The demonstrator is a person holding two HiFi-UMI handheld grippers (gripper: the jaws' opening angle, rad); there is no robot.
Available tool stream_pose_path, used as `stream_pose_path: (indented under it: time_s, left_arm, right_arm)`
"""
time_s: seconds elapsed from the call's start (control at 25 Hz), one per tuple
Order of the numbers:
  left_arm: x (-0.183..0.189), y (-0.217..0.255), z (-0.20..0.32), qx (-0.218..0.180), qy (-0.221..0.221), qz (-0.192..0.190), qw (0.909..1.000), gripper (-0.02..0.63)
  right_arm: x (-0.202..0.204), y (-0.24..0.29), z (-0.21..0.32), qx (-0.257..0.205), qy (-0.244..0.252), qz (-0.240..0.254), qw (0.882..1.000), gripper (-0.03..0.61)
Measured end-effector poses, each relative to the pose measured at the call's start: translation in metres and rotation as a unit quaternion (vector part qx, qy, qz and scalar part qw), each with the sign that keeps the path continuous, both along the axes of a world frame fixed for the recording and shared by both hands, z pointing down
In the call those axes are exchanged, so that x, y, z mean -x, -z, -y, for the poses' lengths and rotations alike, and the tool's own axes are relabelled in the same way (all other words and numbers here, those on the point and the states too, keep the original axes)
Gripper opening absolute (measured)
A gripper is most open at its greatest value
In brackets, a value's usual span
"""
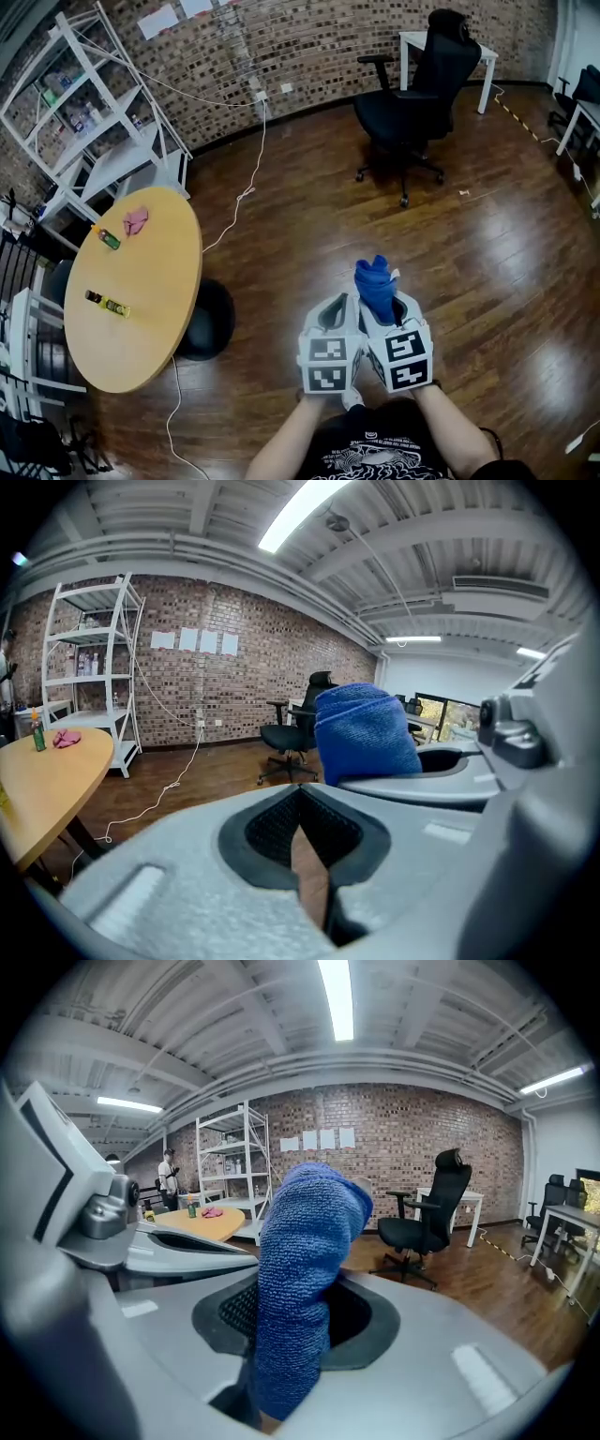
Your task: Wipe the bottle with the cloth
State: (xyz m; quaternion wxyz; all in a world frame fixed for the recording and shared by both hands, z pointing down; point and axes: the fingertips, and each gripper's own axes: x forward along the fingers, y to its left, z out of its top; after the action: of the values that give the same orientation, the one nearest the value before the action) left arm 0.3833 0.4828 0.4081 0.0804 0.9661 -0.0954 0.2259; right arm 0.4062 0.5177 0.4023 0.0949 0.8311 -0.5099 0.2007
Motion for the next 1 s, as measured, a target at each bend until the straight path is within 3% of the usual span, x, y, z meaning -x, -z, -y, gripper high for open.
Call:
stream_pose_path:
  time_s: [0.36,0.56,0.84,1.0]
  left_arm:
    - [-0.036,0.000,0.055,-0.007,0.007,-0.002,1.0000,0.004]
    - [-0.076,-0.003,0.099,-0.014,0.026,-0.007,0.9996,0.004]
    - [-0.139,-0.006,0.157,-0.003,0.077,-0.017,0.9969,0.003]
    - [-0.150,-0.002,0.198,-0.009,0.123,-0.018,0.9922,0.005]
  right_arm:
    - [-0.034,-0.005,0.056,-0.001,0.007,0.004,1.000,0.135]
    - [-0.076,-0.011,0.099,-0.001,0.023,-0.001,1.000,0.135]
    - [-0.147,-0.008,0.160,0.000,0.060,-0.008,0.998,0.135]
    - [-0.163,-0.008,0.202,0.005,0.102,-0.009,0.995,0.135]
